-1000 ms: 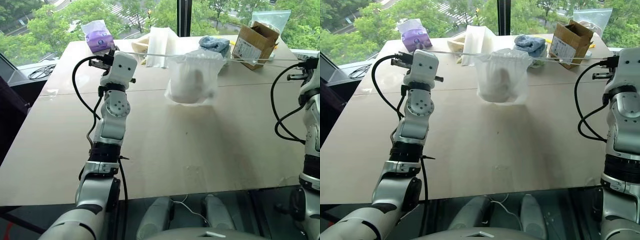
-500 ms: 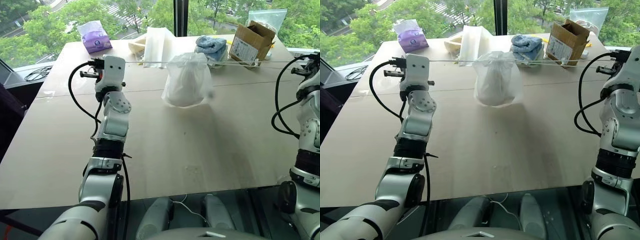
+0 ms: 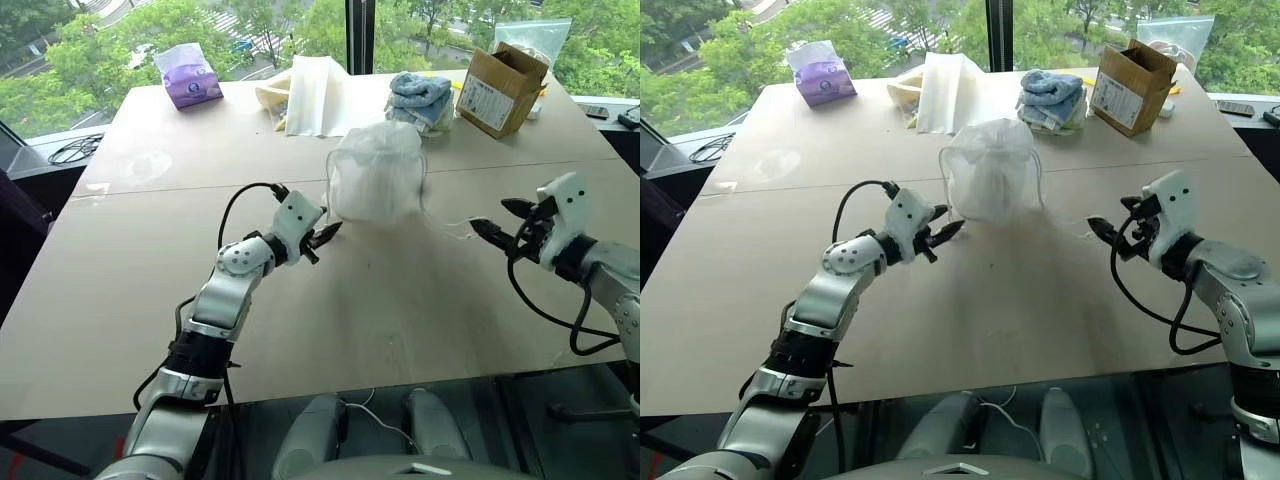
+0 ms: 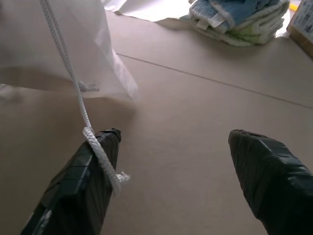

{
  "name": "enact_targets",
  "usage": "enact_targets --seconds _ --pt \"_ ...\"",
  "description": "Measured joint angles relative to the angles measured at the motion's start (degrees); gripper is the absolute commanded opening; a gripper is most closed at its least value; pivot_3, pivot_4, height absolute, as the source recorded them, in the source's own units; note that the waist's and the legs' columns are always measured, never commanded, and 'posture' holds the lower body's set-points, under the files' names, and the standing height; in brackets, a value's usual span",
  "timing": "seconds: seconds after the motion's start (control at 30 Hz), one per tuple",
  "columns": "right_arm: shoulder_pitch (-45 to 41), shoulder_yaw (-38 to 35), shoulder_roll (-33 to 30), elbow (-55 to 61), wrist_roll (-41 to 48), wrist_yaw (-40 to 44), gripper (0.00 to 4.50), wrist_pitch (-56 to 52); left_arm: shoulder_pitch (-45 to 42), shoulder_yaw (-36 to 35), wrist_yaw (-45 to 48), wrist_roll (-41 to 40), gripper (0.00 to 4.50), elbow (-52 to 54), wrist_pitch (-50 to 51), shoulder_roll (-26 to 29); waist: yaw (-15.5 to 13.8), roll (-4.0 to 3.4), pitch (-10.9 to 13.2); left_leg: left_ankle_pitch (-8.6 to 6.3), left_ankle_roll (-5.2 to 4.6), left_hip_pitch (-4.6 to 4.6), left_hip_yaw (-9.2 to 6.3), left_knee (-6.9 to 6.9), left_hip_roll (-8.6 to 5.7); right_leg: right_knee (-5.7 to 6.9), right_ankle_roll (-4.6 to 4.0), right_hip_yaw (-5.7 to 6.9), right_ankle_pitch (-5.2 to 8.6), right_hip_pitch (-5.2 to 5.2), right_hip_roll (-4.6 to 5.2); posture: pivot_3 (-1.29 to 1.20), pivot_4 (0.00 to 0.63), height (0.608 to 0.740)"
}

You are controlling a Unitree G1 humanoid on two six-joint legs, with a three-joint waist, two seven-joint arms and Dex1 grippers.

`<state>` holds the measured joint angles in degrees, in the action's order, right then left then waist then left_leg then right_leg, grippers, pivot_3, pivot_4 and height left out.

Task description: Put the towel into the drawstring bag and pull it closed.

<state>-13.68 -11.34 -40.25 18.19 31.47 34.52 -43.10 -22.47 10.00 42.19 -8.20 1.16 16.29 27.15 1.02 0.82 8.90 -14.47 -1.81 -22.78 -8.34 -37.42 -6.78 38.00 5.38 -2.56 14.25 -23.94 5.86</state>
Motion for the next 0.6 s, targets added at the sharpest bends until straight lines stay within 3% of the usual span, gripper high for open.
enact_targets --seconds 0.07,0.13,0.3,0.53,0.6 --pt "2.6 0.1 -3.2 1.1 1.7 4.2 4.50 -1.3 3.6 1.4 5.3 -2.1 4.11 3.4 1.6 3.1 -0.1 0.00 0.0 -0.01 -0.01 0.00 -0.02 -0.01 0.00 -0.01 0.00 0.02 0.00 0.01 0.00 0.00 0.150 0.740" --pt "6.1 -0.3 -6.4 1.6 3.4 9.0 4.50 -1.8 7.1 1.1 9.1 -3.7 4.45 5.0 2.9 6.6 -0.2 0.00 0.0 -0.01 -0.01 0.00 -0.07 0.02 0.02 -0.03 0.00 0.06 0.00 0.01 0.00 0.00 0.150 0.740" --pt "7.7 -3.2 -5.8 -3.7 4.1 14.7 4.50 4.6 8.0 -6.7 9.0 -9.4 4.45 1.0 5.4 5.6 -0.4 0.00 0.0 -0.16 -0.26 0.18 -0.07 -0.07 0.01 -0.03 0.00 0.11 0.00 0.27 0.02 0.00 0.150 0.740" --pt "9.9 -5.6 -6.7 -13.6 1.2 22.9 4.50 16.3 13.5 -12.4 14.4 -13.0 4.45 -0.9 3.5 10.0 -0.3 -0.03 0.0 -0.05 -0.08 0.27 -0.05 0.01 0.02 -0.03 0.00 0.09 0.00 0.27 0.03 0.00 0.150 0.740" --pt "11.7 -7.2 -6.2 -16.7 0.4 27.6 4.50 24.1 14.5 -14.9 16.1 -14.4 4.45 -2.1 4.3 13.1 -0.3 -0.02 0.0 -0.08 -0.12 0.26 -0.08 0.02 0.02 -0.04 0.00 0.12 0.00 0.27 0.03 0.00 0.150 0.740"
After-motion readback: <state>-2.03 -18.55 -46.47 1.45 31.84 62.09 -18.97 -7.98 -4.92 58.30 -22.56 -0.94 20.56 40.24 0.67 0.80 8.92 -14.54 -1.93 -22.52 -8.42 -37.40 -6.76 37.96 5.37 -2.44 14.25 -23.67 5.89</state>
